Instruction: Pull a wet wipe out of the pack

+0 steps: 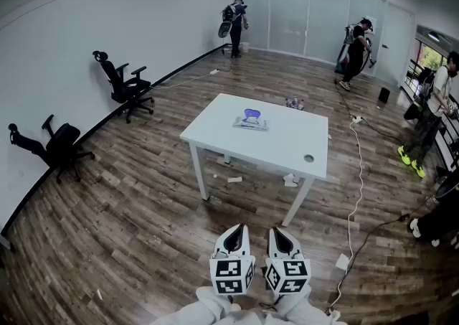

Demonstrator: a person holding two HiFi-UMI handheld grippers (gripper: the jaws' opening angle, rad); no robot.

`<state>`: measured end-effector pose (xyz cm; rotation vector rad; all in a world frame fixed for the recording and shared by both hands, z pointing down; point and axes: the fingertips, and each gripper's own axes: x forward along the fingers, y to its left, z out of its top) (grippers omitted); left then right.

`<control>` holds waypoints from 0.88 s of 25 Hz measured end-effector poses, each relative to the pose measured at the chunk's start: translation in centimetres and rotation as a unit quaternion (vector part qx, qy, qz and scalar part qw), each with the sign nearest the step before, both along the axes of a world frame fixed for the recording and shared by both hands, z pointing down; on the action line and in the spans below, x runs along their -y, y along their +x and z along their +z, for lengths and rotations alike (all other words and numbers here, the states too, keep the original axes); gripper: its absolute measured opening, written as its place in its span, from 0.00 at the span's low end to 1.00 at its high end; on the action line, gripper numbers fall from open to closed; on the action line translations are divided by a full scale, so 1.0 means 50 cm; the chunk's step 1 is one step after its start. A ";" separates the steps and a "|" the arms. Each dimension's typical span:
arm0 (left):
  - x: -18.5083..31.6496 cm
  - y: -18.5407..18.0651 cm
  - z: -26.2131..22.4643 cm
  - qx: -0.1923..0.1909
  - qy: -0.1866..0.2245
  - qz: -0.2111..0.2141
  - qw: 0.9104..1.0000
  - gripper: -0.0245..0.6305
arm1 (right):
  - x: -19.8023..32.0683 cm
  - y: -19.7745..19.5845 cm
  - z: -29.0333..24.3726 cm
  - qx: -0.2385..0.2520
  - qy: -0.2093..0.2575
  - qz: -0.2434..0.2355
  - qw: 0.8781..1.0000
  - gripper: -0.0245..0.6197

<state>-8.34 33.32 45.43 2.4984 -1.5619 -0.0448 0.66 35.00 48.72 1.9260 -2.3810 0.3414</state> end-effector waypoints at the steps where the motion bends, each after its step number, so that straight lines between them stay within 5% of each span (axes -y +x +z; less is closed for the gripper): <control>1: 0.001 -0.004 0.002 0.001 -0.001 0.001 1.000 0.04 | 0.001 -0.003 0.003 0.000 -0.001 0.001 1.000 0.05; 22: 0.104 -0.005 0.036 0.013 -0.010 0.023 1.000 0.04 | 0.098 0.013 0.038 0.006 -0.015 0.031 0.999 0.05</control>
